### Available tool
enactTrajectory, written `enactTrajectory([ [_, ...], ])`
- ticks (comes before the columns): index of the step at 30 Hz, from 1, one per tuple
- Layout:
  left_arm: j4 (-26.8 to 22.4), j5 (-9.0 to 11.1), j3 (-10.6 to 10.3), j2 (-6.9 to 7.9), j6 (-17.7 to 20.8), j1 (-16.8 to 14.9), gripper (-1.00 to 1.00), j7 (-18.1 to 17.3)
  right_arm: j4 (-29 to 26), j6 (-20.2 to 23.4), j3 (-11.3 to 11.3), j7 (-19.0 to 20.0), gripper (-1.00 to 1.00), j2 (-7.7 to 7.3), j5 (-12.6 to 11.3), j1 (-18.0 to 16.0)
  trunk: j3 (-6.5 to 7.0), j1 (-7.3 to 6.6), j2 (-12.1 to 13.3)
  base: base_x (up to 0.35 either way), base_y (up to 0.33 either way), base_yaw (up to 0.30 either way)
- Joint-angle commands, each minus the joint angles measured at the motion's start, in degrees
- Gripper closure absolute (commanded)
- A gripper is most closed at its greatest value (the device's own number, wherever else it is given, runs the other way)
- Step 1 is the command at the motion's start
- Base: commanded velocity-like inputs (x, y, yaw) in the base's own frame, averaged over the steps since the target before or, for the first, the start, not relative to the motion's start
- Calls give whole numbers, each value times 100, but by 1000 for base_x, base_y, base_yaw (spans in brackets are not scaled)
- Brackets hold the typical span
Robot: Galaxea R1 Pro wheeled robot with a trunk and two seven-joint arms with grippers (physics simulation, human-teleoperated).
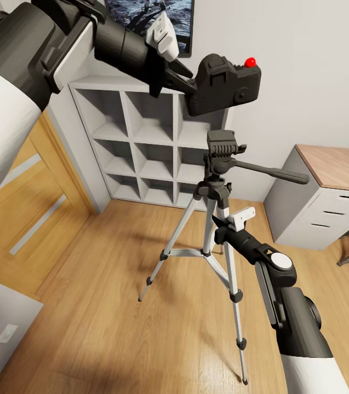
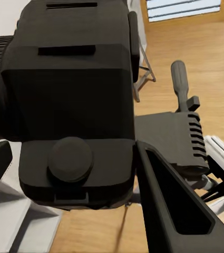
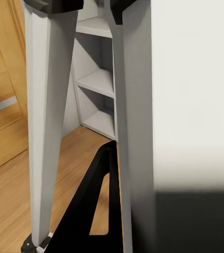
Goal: Attach the digital camera to the camera tripod in the bedroom.
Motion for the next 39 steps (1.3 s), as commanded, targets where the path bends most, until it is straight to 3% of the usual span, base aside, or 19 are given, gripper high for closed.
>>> enactTrajectory([
  [1,11,59,-31,5,26,-8,100,-11,-9,8,-11,34,100,5,534,-7,-10,4,-11,0,0,0],
  [19,7,88,-31,-19,49,40,100,-26,-9,8,-19,34,100,4,534,-7,-10,4,-11,0,0,0],
  [39,-51,86,-27,-36,41,389,100,-27,-9,8,-16,34,100,2,534,-7,-10,4,-11,0,0,0],
])
